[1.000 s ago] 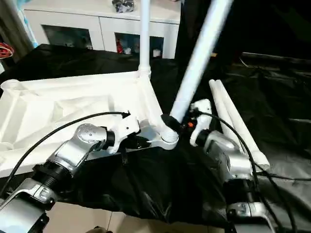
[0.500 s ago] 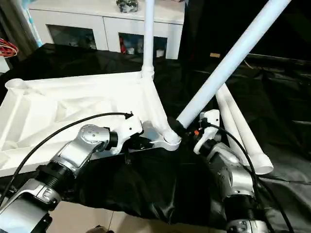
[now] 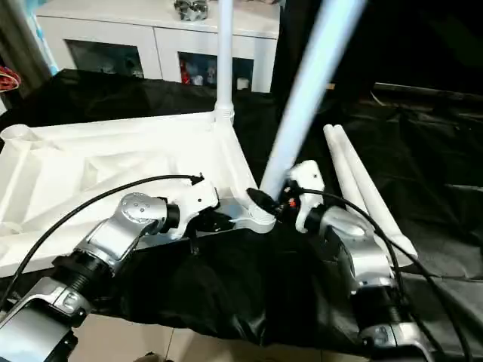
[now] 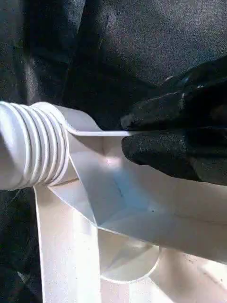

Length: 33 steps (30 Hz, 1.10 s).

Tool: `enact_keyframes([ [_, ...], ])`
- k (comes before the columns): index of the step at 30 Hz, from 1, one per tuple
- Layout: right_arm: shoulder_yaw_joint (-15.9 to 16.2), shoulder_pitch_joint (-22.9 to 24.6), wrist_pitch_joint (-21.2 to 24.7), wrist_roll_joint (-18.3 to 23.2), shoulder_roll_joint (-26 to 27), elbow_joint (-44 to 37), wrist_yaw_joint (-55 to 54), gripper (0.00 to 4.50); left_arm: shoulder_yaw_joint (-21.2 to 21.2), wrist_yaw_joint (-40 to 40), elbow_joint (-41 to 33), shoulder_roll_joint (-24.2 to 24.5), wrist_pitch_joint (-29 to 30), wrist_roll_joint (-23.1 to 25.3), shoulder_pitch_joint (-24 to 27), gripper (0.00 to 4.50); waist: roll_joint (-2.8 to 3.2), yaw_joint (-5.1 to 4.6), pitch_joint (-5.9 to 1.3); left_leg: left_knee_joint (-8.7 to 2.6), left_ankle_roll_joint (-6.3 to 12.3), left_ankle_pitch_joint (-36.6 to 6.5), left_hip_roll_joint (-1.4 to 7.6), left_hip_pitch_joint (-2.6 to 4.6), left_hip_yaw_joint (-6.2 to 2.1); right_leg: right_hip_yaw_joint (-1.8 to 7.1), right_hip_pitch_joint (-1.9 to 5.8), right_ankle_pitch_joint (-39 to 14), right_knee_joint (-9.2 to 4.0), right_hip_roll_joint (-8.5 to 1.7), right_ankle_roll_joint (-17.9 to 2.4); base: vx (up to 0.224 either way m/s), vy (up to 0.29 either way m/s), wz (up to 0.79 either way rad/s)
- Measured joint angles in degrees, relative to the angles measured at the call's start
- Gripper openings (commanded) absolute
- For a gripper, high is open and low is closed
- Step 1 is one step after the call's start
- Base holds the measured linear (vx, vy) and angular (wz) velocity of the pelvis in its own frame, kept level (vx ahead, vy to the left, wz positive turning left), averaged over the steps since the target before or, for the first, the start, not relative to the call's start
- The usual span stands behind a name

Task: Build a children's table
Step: Insert table leg to table base

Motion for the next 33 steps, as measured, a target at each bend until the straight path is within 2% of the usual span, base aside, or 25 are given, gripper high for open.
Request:
enact_keyframes([
  [4, 0.5, -1.7, -0.7, 0.1, -0.4, 2.3, 4.7, 1.89, -0.2, -3.2, 0.0, 1.7, -2.3, -0.1, 0.0, 0.0, -0.1, -0.58, -0.06, -0.22, 0.0, 0.0, 0.0, -0.01, 0.0, -0.06, -0.02, 0.0, -0.09, 0.01, -0.1, 0.0, 0.0, 0.0],
  [9, 1.1, -1.7, -2.0, 0.7, -1.0, 2.8, 9.9, 1.89, -0.5, -7.5, 0.0, 3.9, -4.5, -0.8, 0.0, 0.0, -0.09, -0.52, -0.06, -0.36, -0.01, 0.0, 0.01, -0.03, 0.0, -0.11, -0.03, 0.2, -0.17, 0.02, -0.4, 0.0, 0.0, 0.0],
  [13, 2.8, -0.9, -3.7, 1.5, -2.3, 2.4, 15.1, 1.89, -0.8, -11.5, 0.0, 5.5, -5.9, -1.3, 0.0, 0.0, -0.01, -0.3, -0.06, -0.36, -0.01, 0.0, 0.0, -0.01, 0.0, -0.11, 0.01, 0.2, -0.21, 0.01, -0.4, 0.0, 0.0, 0.0],
  [20, 3.0, 0.8, -5.3, 1.6, -3.1, 1.2, 19.5, 1.89, -1.1, -14.7, 1.0, 5.8, -7.6, -1.7, 0.0, 0.0, 0.32, 0.68, -0.17, -0.36, -0.01, 0.0, 0.0, 0.1, 0.0, -0.1, 0.17, 0.2, -0.28, 0.02, -0.4, 0.0, 0.0, 0.0],
  [27, 3.2, 0.7, -6.3, 1.6, -3.3, 1.8, 19.9, 1.89, -1.0, -14.9, 2.3, 5.5, -8.0, -1.8, -0.5, 0.0, 0.47, 0.93, -0.25, -0.37, -0.02, 0.0, 0.0, 0.14, 0.0, -0.1, 0.2, 0.2, -0.28, 0.02, -0.4, 0.0, 0.0, 0.0],
  [30, 1.8, 0.5, -6.3, 1.9, -1.7, 3.0, 18.0, 1.89, -0.6, -13.4, 2.7, 4.9, -7.5, -1.7, -0.5, 0.0, 0.51, 0.9, -0.24, -0.36, -0.02, 0.0, 0.0, 0.21, 0.0, -0.1, 0.26, 0.3, -0.28, 0.02, -0.5, 0.0, 0.0, 0.0],
  [33, -0.3, -1.2, -7.9, 1.5, 1.2, 7.3, 11.2, 1.89, 0.5, -8.3, 5.0, 2.9, -5.7, -1.1, -1.6, 0.0, 0.63, 0.71, -0.15, -0.31, -0.02, 0.0, -0.01, 0.25, 0.01, -0.1, 0.23, 0.2, -0.33, 0.01, -0.4, 0.0, 0.0, 0.0],
])
